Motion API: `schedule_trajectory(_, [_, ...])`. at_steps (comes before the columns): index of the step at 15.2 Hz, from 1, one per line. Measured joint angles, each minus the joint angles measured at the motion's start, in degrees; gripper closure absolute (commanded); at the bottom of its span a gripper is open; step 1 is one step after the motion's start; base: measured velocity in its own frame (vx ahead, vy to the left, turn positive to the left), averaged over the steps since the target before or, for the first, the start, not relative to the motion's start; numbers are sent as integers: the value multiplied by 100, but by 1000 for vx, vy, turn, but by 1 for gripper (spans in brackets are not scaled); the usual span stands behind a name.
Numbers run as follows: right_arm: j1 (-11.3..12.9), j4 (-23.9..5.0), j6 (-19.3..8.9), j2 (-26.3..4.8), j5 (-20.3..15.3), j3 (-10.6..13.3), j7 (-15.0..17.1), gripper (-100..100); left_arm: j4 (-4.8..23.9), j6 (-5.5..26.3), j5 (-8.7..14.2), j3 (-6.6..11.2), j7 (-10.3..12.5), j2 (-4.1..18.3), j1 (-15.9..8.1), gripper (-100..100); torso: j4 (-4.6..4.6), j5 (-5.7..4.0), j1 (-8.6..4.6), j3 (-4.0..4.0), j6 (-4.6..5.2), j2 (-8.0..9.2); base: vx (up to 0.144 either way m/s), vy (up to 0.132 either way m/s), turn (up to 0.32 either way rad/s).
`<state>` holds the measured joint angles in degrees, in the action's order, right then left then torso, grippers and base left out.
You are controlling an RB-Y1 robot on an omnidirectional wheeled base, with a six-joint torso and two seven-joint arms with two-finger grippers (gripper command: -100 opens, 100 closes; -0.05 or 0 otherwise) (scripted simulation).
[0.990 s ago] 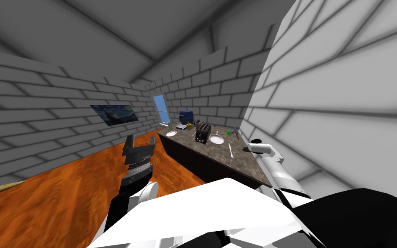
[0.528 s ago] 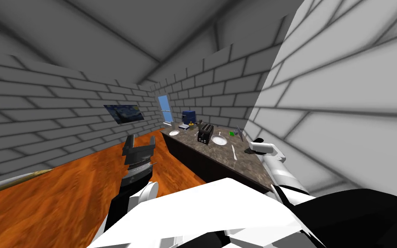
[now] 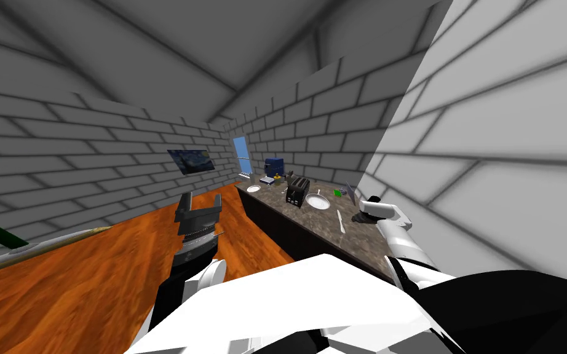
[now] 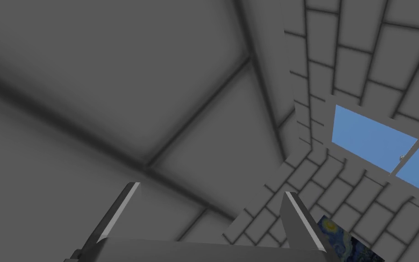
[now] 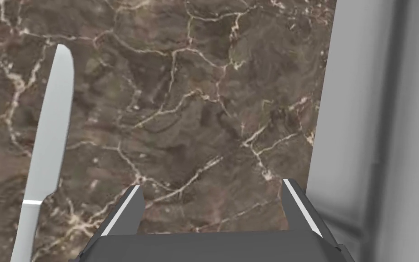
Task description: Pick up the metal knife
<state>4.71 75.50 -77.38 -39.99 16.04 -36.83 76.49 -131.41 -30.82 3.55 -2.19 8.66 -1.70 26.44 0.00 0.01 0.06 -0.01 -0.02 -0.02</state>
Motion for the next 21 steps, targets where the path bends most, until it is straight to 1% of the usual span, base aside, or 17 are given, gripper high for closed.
schedule_trajectory(4, [146,-237,-457,-64,43,-154,335,-100,0,0,0,0,0,0,0,0,0,0,-1,-1,1,-1,7,-2,117])
schedule_trajectory(5, [156,-255,-568,-67,52,-179,391,-100,0,0,0,0,0,0,1,0,0,0,-1,0,4,0,7,1,134])
schedule_trajectory(10, [352,-568,-1132,-147,100,-354,777,-100,0,0,0,0,0,0,0,0,0,0,0,0,2,-1,7,-1,109])
schedule_trajectory(12, [413,-703,-1306,-185,123,-416,884,-100,0,0,0,0,0,0,0,0,0,0,0,0,1,0,7,-1,126])
schedule_trajectory(16, [529,-884,-1789,-219,173,-578,1215,-100,0,0,0,0,0,0,0,0,0,0,0,-1,1,-1,8,-3,144])
schedule_trajectory(21, [673,-1151,-2302,-277,225,-741,1542,-100,0,0,0,0,0,0,0,0,0,0,0,0,3,0,7,-2,95])
